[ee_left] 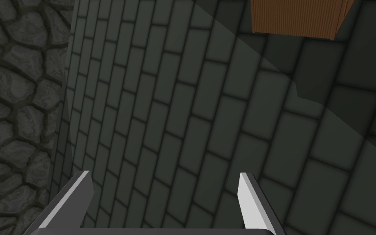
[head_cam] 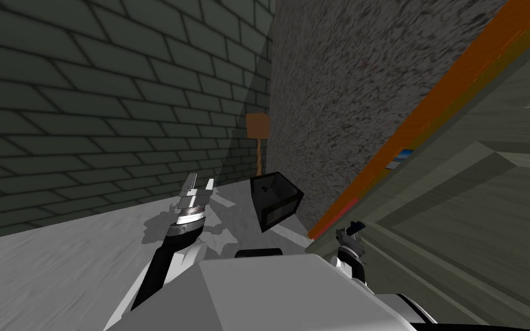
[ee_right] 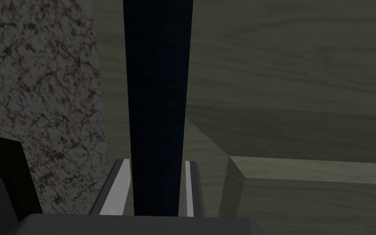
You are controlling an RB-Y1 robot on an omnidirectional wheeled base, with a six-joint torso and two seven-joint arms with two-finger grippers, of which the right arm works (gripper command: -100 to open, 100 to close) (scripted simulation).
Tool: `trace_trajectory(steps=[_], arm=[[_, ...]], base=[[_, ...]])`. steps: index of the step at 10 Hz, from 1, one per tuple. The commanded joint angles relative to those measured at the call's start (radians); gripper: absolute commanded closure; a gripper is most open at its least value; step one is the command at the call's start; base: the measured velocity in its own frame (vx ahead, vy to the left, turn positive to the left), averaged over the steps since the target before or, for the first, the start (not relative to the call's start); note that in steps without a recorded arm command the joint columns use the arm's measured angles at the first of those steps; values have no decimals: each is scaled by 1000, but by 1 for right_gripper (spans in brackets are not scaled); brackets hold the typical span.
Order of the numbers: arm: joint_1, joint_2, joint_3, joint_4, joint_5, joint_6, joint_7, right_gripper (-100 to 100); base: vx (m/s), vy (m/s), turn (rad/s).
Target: Pull the door open
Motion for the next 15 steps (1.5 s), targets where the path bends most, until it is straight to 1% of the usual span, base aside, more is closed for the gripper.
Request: trace_trajectory(steps=[1,3,4,6,7,9,10,11,12,13,14,15], arm=[[14,7,14,-28,11,10,1,100],[16,6,41,-43,34,13,-12,100],[16,6,41,-15,34,13,-12,100],[16,6,41,-43,34,13,-12,100],[16,5,60,-53,49,15,-21,100],[16,5,60,-53,49,15,-21,100],[17,2,56,-56,47,17,-14,100],[18,0,72,-59,59,15,-27,100],[18,0,77,-62,62,15,-29,100],[18,0,77,-49,62,15,-29,100],[18,0,77,-62,62,15,-29,100],[22,-3,99,-73,79,14,-42,100]], base=[[-189,130,43],[-221,128,41],[-162,59,52],[-38,-4,2],[-82,2,26],[-106,2,38],[-28,2,11],[-131,29,46],[-201,23,46],[-123,26,41],[-45,27,-3],[-130,14,31]])
